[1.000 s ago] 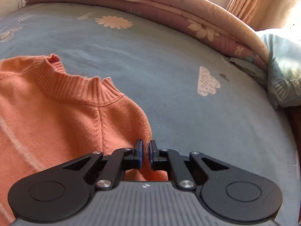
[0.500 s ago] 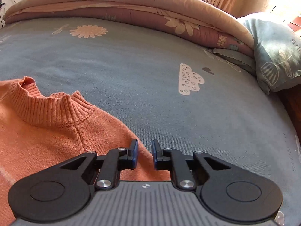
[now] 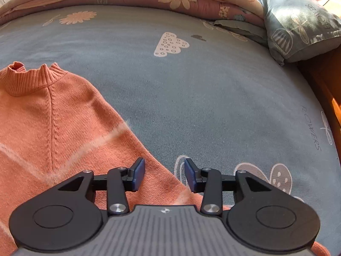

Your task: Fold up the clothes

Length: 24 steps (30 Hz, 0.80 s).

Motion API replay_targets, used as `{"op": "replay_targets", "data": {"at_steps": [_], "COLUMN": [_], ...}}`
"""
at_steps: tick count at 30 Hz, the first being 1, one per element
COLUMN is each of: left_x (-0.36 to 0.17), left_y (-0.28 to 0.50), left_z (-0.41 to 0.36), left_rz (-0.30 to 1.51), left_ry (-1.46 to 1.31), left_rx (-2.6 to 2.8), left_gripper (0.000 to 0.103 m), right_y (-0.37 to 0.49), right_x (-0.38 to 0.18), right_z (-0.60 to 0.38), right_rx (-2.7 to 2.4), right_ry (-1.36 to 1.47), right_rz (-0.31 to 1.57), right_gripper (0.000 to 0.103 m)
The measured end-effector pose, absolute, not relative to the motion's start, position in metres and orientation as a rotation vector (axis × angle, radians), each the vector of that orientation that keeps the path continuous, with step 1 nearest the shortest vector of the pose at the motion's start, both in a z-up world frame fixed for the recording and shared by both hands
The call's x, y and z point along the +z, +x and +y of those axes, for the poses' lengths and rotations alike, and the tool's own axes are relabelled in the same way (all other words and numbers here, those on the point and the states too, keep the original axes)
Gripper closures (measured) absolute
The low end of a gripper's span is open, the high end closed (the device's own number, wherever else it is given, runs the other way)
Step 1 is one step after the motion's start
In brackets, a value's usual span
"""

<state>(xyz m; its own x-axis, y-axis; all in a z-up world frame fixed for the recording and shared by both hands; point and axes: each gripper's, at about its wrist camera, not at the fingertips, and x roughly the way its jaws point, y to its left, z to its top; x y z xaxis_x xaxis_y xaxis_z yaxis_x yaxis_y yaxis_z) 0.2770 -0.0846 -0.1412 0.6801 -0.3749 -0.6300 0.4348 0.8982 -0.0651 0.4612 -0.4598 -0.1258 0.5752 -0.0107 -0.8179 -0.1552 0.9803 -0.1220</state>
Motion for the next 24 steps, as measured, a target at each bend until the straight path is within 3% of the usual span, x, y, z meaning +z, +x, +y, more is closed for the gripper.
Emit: {"op": "replay_targets", "data": {"at_steps": [3,7,10,18,19,20,24], "left_x": [-0.141,-0.141,-0.141,-0.141,-0.141,-0.141,-0.141], "left_y": [0.277,0.277,0.278,0.277,0.277,0.277,0.277], "left_z": [-0.085,-0.085,-0.084,-0.084,-0.084,-0.084,-0.084], "left_rz": [0.686,0.686,0.686,0.686,0.686,0.685,0.686], "left_ry": [0.091,0.091,0.091,0.09,0.09,0.09,0.092], "left_rx": [-0.455,-0.454,-0.453,-0.454,-0.454,-0.454,-0.453], "left_gripper": [0.001,0.001,0.001,0.001,0.001,0.001,0.001], "right_y": [0.46,0.449,0.447,0.461,0.461,0.46,0.452], "right_x": [-0.127,-0.127,-0.127,-0.137,-0.135,-0.131,-0.112], "right_z": [-0.468,-0.455,-0.435,-0.418,-0.419,-0.421,-0.417], "right_rx": [0.111,0.131,0.088,-0.06,-0.073,-0.094,-0.094], "right_ry": [-0.094,-0.147,-0.284,-0.399,-0.386,-0.362,-0.276], "right_rz": [0.967,0.949,0.92,0.892,0.89,0.884,0.841], "right_gripper": [0.06,0.087,0.092,0.089,0.086,0.076,0.073]}}
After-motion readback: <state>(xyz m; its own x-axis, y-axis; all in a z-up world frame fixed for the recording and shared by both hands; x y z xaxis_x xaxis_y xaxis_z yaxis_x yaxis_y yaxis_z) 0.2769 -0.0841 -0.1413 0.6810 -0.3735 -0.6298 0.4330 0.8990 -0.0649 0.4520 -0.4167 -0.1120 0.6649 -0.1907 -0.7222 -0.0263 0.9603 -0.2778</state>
